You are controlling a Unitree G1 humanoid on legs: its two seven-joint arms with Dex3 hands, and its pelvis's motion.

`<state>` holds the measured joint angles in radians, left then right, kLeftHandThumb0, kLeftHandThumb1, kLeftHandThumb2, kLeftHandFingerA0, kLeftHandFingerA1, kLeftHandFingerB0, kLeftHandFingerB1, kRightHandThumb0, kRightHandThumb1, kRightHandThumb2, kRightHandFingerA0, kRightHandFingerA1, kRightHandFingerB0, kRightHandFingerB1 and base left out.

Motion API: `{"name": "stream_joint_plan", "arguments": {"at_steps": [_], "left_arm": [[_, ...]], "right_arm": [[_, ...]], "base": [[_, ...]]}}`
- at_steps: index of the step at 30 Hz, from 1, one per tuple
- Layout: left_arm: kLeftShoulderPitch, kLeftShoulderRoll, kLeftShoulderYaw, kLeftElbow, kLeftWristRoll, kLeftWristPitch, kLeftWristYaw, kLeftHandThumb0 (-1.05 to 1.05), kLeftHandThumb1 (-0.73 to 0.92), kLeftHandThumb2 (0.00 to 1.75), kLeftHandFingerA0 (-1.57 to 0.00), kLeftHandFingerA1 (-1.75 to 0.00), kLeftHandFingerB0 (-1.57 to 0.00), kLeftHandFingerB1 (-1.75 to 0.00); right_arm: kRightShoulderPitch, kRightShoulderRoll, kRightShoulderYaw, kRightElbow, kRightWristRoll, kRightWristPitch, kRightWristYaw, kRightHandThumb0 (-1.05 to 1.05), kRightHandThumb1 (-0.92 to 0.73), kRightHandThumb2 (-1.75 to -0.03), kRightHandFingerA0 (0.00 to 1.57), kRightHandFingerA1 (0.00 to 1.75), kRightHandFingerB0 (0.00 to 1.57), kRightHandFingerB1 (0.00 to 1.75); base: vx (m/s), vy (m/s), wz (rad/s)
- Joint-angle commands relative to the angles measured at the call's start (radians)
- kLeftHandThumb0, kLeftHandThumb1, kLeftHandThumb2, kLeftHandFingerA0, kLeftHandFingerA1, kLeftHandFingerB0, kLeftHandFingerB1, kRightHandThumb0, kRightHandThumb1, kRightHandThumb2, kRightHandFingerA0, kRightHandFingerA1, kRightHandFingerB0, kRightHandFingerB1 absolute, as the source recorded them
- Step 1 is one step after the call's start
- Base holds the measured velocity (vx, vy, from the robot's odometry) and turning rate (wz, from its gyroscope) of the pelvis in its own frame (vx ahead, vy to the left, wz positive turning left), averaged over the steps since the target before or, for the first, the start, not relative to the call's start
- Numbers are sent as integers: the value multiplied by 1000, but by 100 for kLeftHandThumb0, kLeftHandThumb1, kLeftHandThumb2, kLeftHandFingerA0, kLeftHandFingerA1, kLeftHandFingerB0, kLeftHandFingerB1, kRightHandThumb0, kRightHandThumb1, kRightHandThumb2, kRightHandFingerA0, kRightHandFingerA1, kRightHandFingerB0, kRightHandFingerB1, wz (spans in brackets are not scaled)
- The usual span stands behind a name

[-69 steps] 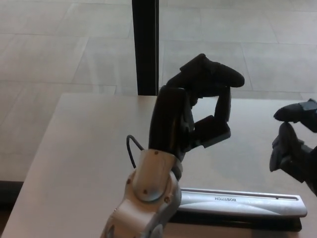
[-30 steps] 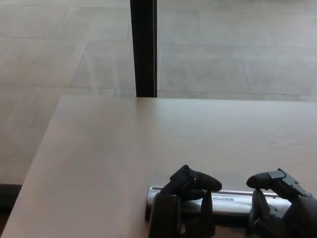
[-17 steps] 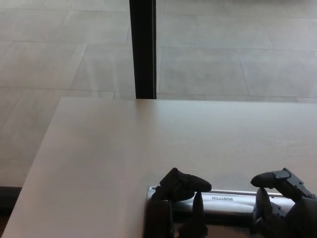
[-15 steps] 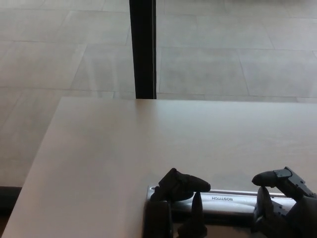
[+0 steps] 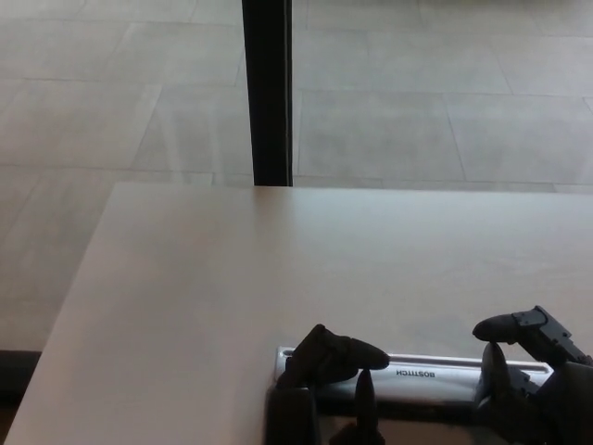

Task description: A hole pucnch is kept on the middle on the desk infront of the robot and the robot uses both its hands as fists to press on it and use it

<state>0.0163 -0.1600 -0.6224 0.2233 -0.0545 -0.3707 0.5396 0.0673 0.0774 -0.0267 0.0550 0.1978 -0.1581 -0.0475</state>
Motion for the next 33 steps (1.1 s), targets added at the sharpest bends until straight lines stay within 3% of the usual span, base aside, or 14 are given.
{"name": "stream_joint_plan", "arguments": {"at_steps": [1, 5, 8, 13, 14, 15, 16, 18, 22, 26, 27, 29, 33], "left_arm": [[131, -375, -41, 224, -25, -48, 140, -43, 60, 103, -103, -175, -80, -170], [108, -392, -46, 282, 3, -98, 155, -45, 60, 100, -101, -175, -80, -171], [65, -401, -29, 351, 25, -128, 163, -41, 58, 102, -101, -175, -80, -168], [-12, -383, -14, 459, 99, -164, 199, -44, 66, 92, -101, -175, -80, -168], [-17, -383, -3, 469, 91, -162, 196, -44, 64, 93, -101, -175, -82, -166], [-27, -382, 3, 487, 95, -174, 200, -44, 64, 93, -101, -175, -82, -166], [-37, -379, 11, 509, 102, -192, 205, -43, 64, 93, -101, -175, -81, -167], [-61, -371, 18, 525, 135, -145, 254, -46, 66, 93, -102, -175, -79, -173], [-73, -376, 36, 570, 127, -196, 244, -46, 62, 99, -105, -175, -80, -174], [-72, -382, 43, 589, 128, -206, 248, -47, 63, 97, -104, -175, -80, -174], [-69, -383, 45, 595, 125, -218, 245, -46, 62, 99, -103, -175, -80, -174], [-60, -381, 39, 590, 134, -213, 250, -47, 64, 97, -102, -175, -79, -174], [-52, -374, 32, 591, 153, -218, 259, -45, 66, 98, -101, -175, -76, -175]], "right_arm": [[-10, -41, -20, 393, -171, -161, -120, -46, -69, -85, 90, 175, 76, 169], [-20, -81, 6, 491, -256, -220, -181, -51, -73, -77, 85, 175, 69, 169], [-29, -102, 22, 602, -303, -278, -232, -47, -72, -70, 91, 175, 72, 168], [-32, -134, 67, 667, -378, -257, -310, -45, -78, -63, 89, 175, 70, 164], [-37, -141, 83, 698, -401, -268, -336, -37, -77, -64, 81, 171, 72, 120], [-41, -147, 90, 717, -411, -278, -350, -37, -77, -64, 81, 171, 72, 120], [-48, -158, 104, 742, -431, -282, -372, -38, -78, -67, 84, 175, 68, 141], [-60, -175, 126, 786, -450, -291, -398, -39, -78, -66, 82, 175, 66, 157], [-62, -178, 132, 804, -441, -302, -407, -38, -74, -68, 85, 175, 73, 158], [-67, -179, 141, 831, -432, -327, -427, -39, -74, -70, 84, 175, 68, 162], [-67, -178, 141, 833, -426, -324, -424, -38, -74, -68, 86, 175, 72, 148], [-64, -175, 142, 834, -421, -325, -424, -39, -75, -70, 84, 175, 68, 160], [-62, -173, 148, 849, -426, -372, -452, -39, -77, -70, 86, 175, 70, 158]], "base": [[0, 0, 0], [0, 0, 0], [0, 0, 0], [0, 0, 0], [0, 0, 0], [0, 0, 0], [0, 0, 0], [0, 0, 0], [0, 0, 0], [0, 0, 0], [0, 0, 0], [0, 0, 0], [0, 0, 0]]}}
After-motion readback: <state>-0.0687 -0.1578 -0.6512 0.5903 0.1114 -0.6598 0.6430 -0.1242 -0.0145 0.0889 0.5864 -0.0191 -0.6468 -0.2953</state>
